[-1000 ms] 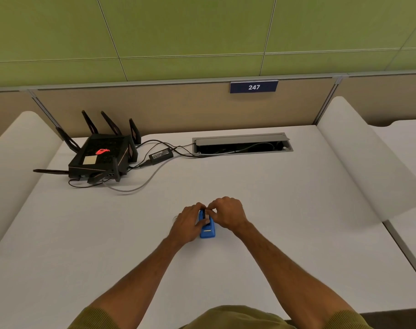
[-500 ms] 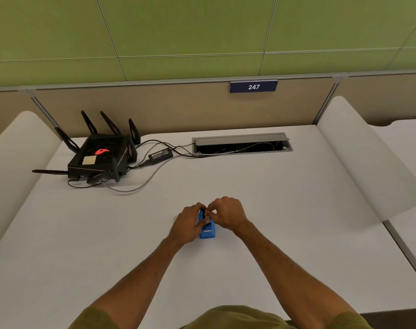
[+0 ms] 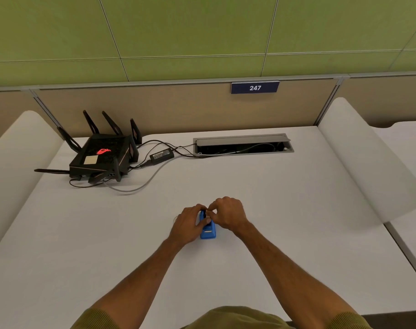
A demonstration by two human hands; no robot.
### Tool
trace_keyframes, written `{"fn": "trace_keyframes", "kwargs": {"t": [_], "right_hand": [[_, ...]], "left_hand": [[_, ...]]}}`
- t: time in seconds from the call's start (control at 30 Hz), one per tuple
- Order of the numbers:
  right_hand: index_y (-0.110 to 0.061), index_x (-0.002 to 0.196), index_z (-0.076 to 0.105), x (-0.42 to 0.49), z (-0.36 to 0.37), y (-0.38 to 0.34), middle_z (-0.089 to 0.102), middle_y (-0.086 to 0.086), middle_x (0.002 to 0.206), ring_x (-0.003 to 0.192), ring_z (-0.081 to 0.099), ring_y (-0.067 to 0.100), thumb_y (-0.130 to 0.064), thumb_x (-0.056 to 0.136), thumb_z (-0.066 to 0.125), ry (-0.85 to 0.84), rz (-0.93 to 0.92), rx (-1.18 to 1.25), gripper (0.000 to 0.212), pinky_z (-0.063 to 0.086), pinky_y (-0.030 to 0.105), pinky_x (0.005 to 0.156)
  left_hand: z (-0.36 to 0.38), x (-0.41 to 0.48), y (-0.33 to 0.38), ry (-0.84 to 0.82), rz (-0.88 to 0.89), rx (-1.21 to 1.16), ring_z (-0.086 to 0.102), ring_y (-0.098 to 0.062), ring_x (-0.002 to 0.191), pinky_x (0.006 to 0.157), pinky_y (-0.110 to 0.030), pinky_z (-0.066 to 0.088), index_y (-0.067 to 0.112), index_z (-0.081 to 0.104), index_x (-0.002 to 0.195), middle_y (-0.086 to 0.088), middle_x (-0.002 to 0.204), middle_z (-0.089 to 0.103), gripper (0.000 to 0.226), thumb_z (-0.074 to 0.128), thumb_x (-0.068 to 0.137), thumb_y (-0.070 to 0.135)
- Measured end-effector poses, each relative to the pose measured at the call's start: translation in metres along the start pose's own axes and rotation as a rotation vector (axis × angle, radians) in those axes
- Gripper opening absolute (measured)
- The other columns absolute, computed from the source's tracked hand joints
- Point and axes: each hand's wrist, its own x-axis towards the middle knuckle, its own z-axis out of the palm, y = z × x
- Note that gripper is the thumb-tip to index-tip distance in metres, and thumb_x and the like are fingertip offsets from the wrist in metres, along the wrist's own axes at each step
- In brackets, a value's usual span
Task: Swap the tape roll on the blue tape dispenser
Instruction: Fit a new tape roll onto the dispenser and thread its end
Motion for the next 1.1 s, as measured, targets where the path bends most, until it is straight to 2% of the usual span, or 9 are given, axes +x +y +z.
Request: {"fn": "trace_keyframes", "kwargs": {"t": [0.17,0.43,0.7,0.93,1.1], "right_hand": [[-0.026,0.131,0.076,0.0042,0.0,-0.0028,0.08,-0.002,0.123,0.109,0.075,0.019,-0.05,0.107,0.053,0.035,0.001,-0.007,0.041,0.058,0.032,0.087],[-0.028,0.13,0.077,0.0041,-0.001,0.0005,0.079,-0.003,0.125,0.11,0.075,0.019,-0.049,0.103,0.059,-0.011,-0.012,-0.005,0.038,0.062,0.035,0.092],[-0.023,0.129,0.076,0.0103,-0.0005,-0.0049,0.081,0.001,0.118,0.104,0.076,0.02,-0.048,0.106,0.057,0.018,0.016,-0.015,0.039,0.058,0.032,0.086],[-0.027,0.13,0.076,0.0056,0.0003,0.0022,0.078,-0.003,0.128,0.112,0.073,0.018,-0.048,0.105,0.058,-0.016,-0.021,0.004,0.038,0.061,0.036,0.095],[-0.027,0.132,0.075,0.0062,-0.0005,-0.001,0.078,-0.003,0.128,0.112,0.074,0.018,-0.05,0.106,0.055,-0.013,-0.013,-0.015,0.04,0.061,0.034,0.094]], "left_hand": [[0.0,0.001,0.0005,-0.023,0.003,0.03,0.058,-0.023,0.132,0.113,-0.041,0.049,0.021,0.052,0.14,-0.001,0.14,0.065,0.046,0.064,0.1,0.04],[0.0,-0.0005,-0.0018,0.0,-0.007,-0.013,0.059,-0.02,0.132,0.113,-0.041,0.051,0.024,0.055,0.139,0.002,0.139,0.067,0.048,0.06,0.1,0.052],[-0.0008,0.0026,0.0016,-0.02,-0.019,0.014,0.06,-0.023,0.132,0.114,-0.042,0.049,0.021,0.054,0.139,-0.002,0.14,0.065,0.046,0.064,0.1,0.043],[-0.0003,0.0,-0.0018,-0.008,-0.012,0.003,0.06,-0.021,0.131,0.113,-0.04,0.05,0.022,0.054,0.138,0.001,0.139,0.066,0.049,0.06,0.1,0.051],[0.0004,0.0007,-0.001,-0.022,-0.005,0.024,0.058,-0.021,0.133,0.113,-0.038,0.048,0.021,0.055,0.139,0.001,0.141,0.064,0.045,0.059,0.102,0.046]]}}
